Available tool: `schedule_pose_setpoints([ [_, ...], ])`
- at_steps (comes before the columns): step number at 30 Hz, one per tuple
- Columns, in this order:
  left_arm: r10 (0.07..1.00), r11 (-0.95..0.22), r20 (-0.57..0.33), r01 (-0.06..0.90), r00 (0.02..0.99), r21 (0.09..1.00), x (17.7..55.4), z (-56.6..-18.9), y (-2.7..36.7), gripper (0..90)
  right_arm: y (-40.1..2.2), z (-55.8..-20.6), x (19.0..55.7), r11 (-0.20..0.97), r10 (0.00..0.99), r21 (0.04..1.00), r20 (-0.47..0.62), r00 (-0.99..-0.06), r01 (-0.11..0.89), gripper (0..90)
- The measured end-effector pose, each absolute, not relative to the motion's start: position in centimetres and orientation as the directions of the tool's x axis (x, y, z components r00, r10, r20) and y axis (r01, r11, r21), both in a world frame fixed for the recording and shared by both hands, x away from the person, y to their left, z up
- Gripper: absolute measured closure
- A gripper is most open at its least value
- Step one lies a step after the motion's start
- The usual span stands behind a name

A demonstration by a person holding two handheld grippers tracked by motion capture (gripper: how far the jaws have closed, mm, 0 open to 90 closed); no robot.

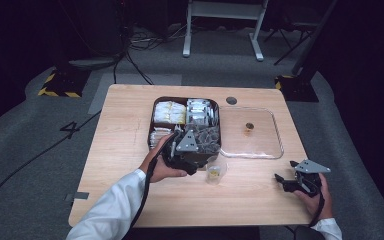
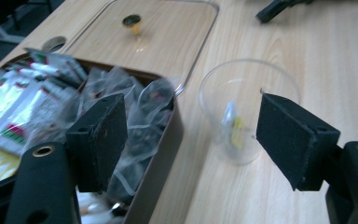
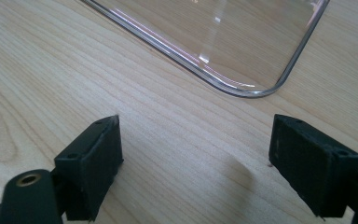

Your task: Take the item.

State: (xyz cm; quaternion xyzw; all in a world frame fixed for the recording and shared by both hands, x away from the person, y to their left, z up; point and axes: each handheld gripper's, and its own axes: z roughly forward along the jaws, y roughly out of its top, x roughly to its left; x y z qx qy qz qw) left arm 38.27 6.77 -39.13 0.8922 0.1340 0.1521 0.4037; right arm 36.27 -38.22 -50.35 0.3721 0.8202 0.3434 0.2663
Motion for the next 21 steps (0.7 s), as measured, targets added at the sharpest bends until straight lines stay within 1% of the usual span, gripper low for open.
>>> schedule_pose_setpoints([
  [2, 0.371, -0.648, 0.170, 0.124, 0.913, 0.751, 38.3, -39.1, 7.0, 22.3, -38.2, -50.3, 36.3, 0.487, 0.793, 0.762, -0.180, -0.581, 0.428, 17.5],
  [8, 0.390, -0.654, 0.184, 0.131, 0.902, 0.745, 38.1, -39.1, 8.5, 19.4, -38.2, -50.3, 36.3, 0.485, 0.794, 0.762, -0.178, -0.582, 0.429, 17.5],
  [21, 0.437, -0.681, 0.233, 0.151, 0.869, 0.716, 37.6, -39.3, 10.9, 20.0, -38.2, -50.4, 36.3, 0.485, 0.794, 0.762, -0.178, -0.582, 0.429, 17.5],
])
